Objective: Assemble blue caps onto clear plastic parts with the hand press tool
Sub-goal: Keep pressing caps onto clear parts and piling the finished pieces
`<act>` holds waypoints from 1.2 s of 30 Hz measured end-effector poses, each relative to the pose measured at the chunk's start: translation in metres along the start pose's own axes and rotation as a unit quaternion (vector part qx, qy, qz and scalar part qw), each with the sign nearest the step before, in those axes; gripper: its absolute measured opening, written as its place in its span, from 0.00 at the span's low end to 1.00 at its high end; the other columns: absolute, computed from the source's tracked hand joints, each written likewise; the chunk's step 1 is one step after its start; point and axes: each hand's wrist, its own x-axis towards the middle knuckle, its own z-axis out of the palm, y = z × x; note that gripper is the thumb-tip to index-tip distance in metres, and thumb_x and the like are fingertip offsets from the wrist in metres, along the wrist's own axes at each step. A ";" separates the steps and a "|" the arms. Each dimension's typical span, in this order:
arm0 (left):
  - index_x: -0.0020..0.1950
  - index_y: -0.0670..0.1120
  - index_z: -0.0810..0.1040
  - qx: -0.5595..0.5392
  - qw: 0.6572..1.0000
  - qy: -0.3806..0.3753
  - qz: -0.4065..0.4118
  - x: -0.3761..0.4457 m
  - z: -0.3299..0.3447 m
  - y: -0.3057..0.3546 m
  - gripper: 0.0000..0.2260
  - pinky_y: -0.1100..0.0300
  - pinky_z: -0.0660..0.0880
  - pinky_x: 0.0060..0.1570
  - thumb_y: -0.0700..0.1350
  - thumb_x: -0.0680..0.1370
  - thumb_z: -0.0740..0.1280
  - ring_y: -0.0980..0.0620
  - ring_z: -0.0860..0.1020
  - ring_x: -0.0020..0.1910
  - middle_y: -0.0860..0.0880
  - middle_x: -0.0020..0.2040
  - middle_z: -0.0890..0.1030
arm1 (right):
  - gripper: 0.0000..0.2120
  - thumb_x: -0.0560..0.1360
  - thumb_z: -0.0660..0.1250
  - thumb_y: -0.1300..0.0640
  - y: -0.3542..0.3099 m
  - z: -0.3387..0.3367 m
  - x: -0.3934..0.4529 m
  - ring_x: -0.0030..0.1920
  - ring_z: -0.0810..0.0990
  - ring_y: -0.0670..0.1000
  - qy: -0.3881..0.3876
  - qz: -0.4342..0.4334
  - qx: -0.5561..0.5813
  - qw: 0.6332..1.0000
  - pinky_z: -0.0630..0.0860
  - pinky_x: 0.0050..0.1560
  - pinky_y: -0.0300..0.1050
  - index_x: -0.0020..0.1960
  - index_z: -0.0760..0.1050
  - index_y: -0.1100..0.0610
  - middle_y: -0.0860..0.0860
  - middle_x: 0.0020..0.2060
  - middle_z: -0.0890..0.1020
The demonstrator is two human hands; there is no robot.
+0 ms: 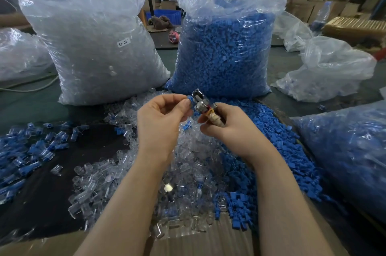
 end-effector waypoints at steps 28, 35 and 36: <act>0.44 0.45 0.83 -0.003 1.000 -0.025 0.004 0.004 -0.004 -0.004 0.05 0.67 0.77 0.40 0.35 0.75 0.71 0.55 0.83 0.37 0.50 0.37 0.85 | 0.06 0.72 0.64 0.63 0.001 0.005 0.000 0.30 0.71 0.49 -0.002 0.012 -0.062 0.998 0.69 0.33 0.46 0.43 0.77 0.55 0.47 0.29 0.75; 0.46 0.43 0.82 -0.033 0.997 -0.006 -0.073 0.011 -0.013 -0.009 0.02 0.67 0.78 0.37 0.37 0.75 0.71 0.55 0.84 0.38 0.49 0.38 0.86 | 0.04 0.72 0.64 0.58 0.001 0.006 0.004 0.37 0.77 0.52 0.016 0.001 -0.143 0.990 0.75 0.38 0.51 0.46 0.76 0.54 0.49 0.36 0.80; 0.47 0.43 0.81 -0.056 0.993 0.018 -0.099 0.014 -0.018 -0.009 0.02 0.67 0.78 0.37 0.37 0.76 0.70 0.55 0.84 0.38 0.49 0.38 0.86 | 0.04 0.72 0.64 0.57 0.002 0.006 0.004 0.38 0.76 0.52 0.028 0.003 -0.164 0.986 0.75 0.38 0.51 0.46 0.76 0.54 0.49 0.36 0.80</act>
